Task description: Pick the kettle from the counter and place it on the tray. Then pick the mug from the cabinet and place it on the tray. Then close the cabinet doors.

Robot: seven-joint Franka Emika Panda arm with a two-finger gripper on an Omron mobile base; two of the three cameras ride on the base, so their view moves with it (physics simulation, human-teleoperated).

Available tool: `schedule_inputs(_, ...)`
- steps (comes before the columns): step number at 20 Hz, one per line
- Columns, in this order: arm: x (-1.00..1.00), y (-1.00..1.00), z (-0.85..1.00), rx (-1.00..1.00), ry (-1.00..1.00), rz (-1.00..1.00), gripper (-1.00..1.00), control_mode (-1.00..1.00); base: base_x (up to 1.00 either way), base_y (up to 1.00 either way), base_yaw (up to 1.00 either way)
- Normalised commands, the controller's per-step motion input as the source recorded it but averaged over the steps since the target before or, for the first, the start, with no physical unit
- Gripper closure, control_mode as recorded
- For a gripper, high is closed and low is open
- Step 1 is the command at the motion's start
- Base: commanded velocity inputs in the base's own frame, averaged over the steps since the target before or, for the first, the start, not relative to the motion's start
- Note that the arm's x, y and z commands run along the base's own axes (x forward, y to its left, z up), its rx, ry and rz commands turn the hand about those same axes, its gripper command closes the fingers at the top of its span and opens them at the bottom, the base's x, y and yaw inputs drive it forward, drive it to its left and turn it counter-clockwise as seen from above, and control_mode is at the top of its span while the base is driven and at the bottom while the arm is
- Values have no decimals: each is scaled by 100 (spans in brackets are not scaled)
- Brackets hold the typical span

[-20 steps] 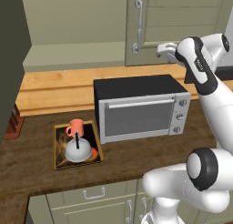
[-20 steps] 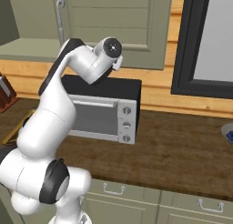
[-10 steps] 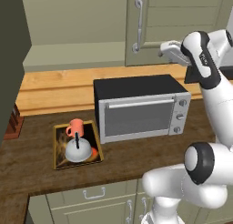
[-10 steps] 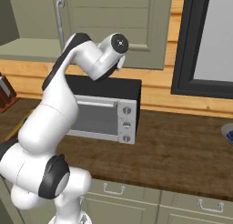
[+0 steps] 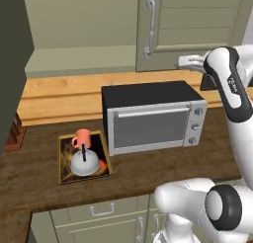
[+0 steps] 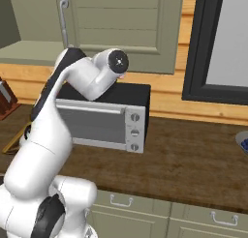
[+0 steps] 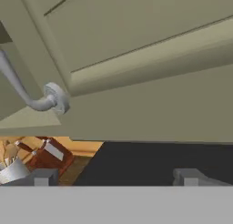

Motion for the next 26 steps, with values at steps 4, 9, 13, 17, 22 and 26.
schedule_inputs(4,-83,65,-34,-14,-25,-6,-100,-100,0,0,0)
schedule_inputs(9,-65,79,-7,-28,-20,-2,-100,-100,0,0,0)
schedule_inputs(13,-53,84,-4,-40,-22,0,-100,-100,0,0,0)
schedule_inputs(17,-26,55,-30,-28,-7,8,-100,-100,0,0,0)
schedule_inputs(22,0,9,-9,-6,0,-1,-100,-100,0,0,0)
schedule_inputs(26,-13,9,0,-3,-7,-18,-100,-100,0,0,0)
